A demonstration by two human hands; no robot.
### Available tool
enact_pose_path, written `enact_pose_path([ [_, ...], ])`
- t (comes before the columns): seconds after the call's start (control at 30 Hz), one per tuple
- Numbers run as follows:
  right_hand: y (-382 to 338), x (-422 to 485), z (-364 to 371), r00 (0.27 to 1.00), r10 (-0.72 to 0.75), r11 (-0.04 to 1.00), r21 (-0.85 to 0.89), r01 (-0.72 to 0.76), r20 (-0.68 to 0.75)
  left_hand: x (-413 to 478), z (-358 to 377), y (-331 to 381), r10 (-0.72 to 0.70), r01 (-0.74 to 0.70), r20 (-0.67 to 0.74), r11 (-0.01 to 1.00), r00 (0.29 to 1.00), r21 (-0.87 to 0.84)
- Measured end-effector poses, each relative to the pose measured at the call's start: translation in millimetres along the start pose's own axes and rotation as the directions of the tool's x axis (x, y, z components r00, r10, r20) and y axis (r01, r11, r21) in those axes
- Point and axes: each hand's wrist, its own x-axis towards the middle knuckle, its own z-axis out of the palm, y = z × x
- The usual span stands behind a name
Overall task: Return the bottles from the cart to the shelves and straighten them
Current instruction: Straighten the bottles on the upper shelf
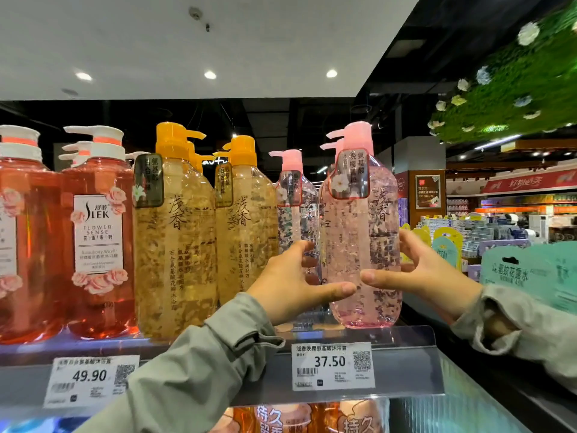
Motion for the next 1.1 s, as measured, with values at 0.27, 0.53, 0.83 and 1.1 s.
enact_pose_path([
  [0.27,-3,-3,2,1.000,0.021,0.999,-0.029,-0.021,-0.021,-9,-16,-3,0.016,-0.015,-0.036,1.000,0.999,0.026],
  [0.53,2,2,1,0.994,0.108,0.994,-0.034,-0.107,0.013,-9,-7,-4,0.009,-0.011,0.021,0.998,1.000,0.066],
  [0.83,2,6,1,0.997,0.077,0.991,-0.109,-0.074,0.024,21,4,-6,-0.031,0.031,0.105,1.000,0.994,0.008],
  [1.1,12,19,-5,0.994,0.100,0.984,-0.154,-0.094,0.034,36,11,-6,-0.020,0.007,0.107,0.992,0.994,0.124],
])
